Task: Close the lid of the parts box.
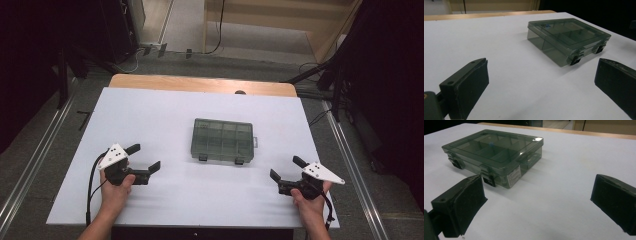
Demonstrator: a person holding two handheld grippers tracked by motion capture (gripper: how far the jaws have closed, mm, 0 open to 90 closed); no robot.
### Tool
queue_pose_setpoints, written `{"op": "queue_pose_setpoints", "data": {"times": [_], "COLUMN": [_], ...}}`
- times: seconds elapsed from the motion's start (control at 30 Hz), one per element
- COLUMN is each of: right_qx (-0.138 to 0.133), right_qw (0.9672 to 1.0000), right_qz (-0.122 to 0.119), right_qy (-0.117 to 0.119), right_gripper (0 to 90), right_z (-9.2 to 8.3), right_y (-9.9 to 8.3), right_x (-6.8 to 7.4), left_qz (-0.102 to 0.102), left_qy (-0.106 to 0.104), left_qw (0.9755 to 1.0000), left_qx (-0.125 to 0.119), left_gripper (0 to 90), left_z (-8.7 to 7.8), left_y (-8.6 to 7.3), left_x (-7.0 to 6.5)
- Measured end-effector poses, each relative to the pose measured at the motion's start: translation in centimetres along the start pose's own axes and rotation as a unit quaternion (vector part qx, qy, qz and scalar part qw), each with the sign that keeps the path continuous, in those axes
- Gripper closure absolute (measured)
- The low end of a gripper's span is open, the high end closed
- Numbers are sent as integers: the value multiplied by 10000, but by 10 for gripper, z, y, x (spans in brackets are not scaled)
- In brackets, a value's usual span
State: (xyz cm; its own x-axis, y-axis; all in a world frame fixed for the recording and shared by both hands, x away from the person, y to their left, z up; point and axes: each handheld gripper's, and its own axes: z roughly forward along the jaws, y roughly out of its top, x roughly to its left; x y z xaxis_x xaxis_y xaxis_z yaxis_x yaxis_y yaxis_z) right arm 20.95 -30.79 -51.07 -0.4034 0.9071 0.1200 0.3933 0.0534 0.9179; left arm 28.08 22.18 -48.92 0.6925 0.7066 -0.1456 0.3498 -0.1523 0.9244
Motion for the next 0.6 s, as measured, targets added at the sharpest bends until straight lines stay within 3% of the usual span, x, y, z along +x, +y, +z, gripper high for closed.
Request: {"op": "queue_pose_setpoints", "data": {"times": [0.3, 0.6], "right_qx": [6, 10], "right_qw": [10000, 10000], "right_qz": [-5, -12], "right_qy": [-20, -35], "right_gripper": [0, 0], "right_z": [1, 0], "right_y": [0, 0], "right_x": [1, 1], "left_qz": [-66, 16], "left_qy": [246, 497], "left_qw": [9997, 9988], "left_qx": [-33, 41], "left_gripper": [0, 0], "left_z": [-20, -34], "left_y": [-6, -10], "left_x": [11, 18]}}
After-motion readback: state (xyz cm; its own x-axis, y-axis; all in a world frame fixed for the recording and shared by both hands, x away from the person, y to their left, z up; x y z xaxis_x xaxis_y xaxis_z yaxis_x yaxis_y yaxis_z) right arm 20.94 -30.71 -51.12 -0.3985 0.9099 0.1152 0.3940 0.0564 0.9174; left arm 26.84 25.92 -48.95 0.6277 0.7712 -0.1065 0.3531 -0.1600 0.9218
